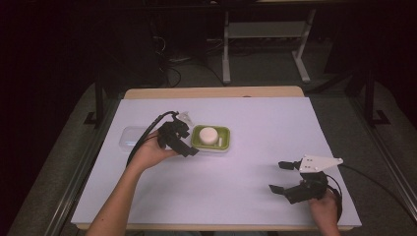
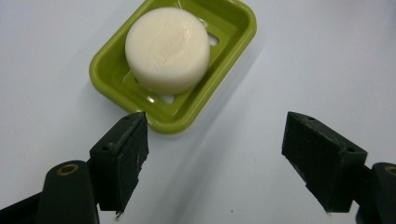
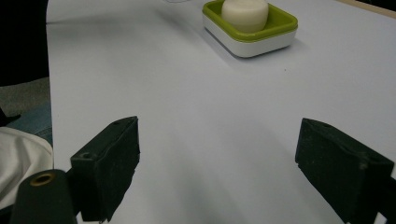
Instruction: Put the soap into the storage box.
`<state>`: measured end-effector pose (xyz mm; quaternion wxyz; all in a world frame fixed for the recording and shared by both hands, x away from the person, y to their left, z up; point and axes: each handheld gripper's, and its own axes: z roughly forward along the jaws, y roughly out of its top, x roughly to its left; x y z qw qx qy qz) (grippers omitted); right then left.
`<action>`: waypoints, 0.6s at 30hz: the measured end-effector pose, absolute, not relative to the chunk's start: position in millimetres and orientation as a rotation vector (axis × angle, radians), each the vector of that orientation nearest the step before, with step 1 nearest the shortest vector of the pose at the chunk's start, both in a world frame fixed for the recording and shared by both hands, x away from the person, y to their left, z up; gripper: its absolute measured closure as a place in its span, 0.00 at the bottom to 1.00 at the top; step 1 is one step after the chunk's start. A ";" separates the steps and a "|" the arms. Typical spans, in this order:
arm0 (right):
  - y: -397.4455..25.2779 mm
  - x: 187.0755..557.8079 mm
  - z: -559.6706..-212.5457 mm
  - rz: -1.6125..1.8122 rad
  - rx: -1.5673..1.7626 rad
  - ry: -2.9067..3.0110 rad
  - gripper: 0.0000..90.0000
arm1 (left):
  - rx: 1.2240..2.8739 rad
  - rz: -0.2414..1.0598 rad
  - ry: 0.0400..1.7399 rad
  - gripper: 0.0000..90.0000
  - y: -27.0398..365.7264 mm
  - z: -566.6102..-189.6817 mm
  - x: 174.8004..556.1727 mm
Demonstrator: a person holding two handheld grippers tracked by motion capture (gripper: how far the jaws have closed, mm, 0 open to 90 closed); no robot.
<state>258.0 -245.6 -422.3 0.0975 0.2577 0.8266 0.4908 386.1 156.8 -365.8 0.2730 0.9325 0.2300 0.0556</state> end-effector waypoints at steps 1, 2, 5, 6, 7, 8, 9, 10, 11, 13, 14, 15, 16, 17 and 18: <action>-246.1 258.1 -422.3 1.452 0.765 2.444 0.14 | 2.517 0.151 0.610 0.25 160.0 -365.8 385.2; -246.7 258.2 -422.5 1.451 0.770 2.442 0.14 | 2.510 0.151 0.619 0.25 162.4 -366.3 383.4; -247.1 258.1 -422.9 1.450 0.784 2.443 0.14 | 2.507 0.158 0.619 0.25 170.0 -367.7 378.8; -247.0 258.1 -423.0 1.449 0.782 2.442 0.14 | 2.505 0.156 0.625 0.25 172.9 -368.1 376.9; -246.7 258.1 -423.3 1.445 0.780 2.442 0.14 | 2.501 0.156 0.627 0.25 174.4 -368.8 375.7; -246.5 258.0 -423.4 1.442 0.783 2.442 0.14 | 2.494 0.161 0.629 0.25 176.7 -369.5 373.3; -246.2 257.9 -423.6 1.437 0.784 2.444 0.14 | 2.491 0.158 0.629 0.25 178.6 -369.9 371.6; -245.9 257.7 -423.6 1.436 0.786 2.444 0.14 | 2.486 0.159 0.631 0.25 180.0 -370.5 369.6; -245.6 257.5 -423.7 1.435 0.786 2.444 0.14 | 2.489 0.160 0.629 0.25 181.3 -370.5 368.3; -244.9 257.4 -423.9 1.431 0.785 2.449 0.14 | 2.483 0.161 0.631 0.25 184.3 -370.7 364.4; -244.5 257.4 -424.0 1.429 0.784 2.449 0.14 | 2.482 0.168 0.621 0.25 186.4 -370.4 362.3; -244.0 257.6 -424.0 1.422 0.779 2.450 0.14 | 2.479 0.167 0.625 0.25 187.5 -370.1 360.6; -243.6 257.5 -423.9 1.420 0.781 2.452 0.14 | 2.472 0.169 0.626 0.25 189.2 -370.0 358.7; -242.9 257.2 -423.9 1.419 0.786 2.455 0.14 | 2.470 0.170 0.628 0.25 190.9 -369.8 356.8; -242.3 257.0 -423.9 1.416 0.785 2.457 0.14 | 2.471 0.173 0.620 0.25 193.2 -369.5 354.7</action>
